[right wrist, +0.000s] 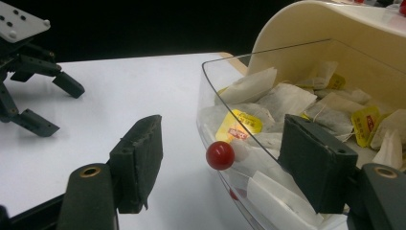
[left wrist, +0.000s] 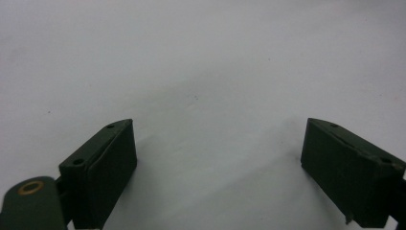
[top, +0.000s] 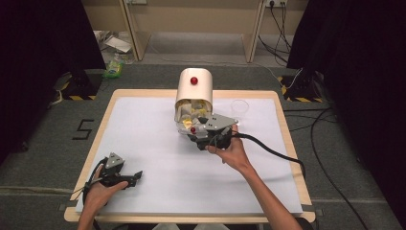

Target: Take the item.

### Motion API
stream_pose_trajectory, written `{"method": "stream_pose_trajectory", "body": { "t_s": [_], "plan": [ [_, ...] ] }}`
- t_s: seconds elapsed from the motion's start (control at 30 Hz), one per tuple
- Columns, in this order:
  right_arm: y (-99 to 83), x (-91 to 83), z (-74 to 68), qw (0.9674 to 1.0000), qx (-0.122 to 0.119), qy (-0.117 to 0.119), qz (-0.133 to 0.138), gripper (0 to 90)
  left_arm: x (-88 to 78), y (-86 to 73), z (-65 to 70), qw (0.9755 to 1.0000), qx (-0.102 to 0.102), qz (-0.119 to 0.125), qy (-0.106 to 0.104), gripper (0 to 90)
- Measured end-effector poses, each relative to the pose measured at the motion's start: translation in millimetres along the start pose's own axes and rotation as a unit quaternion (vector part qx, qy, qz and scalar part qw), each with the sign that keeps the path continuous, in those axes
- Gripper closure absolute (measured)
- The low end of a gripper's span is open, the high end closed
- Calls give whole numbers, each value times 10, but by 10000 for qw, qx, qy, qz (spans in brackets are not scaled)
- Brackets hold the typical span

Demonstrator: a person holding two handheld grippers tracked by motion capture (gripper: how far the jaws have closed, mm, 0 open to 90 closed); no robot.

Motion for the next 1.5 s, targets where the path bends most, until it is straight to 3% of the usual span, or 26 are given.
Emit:
{"method": "stream_pose_trajectory", "body": {
  "t_s": [0.37,0.87,1.5],
  "plan": [
    [-51,-62,-145,9997,-156,108,-130,346,0,0,0,10000,6,-2,3,111],
    [-98,-126,-182,9998,-32,164,-62,372,0,0,0,10000,5,-2,3,111],
    [-144,-162,-261,9994,-182,172,-231,402,0,0,0,10000,2,2,2,111]
  ]
}}
Point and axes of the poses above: each handheld gripper's, and its own axes: x roughly forward along the jaws, y roughly out of its top, z roughly to its right, the point moved 5 cm from there along x, roughly forward along the jaws, and after that the axes turned 10 degrees about y, right-handed, at the moved point
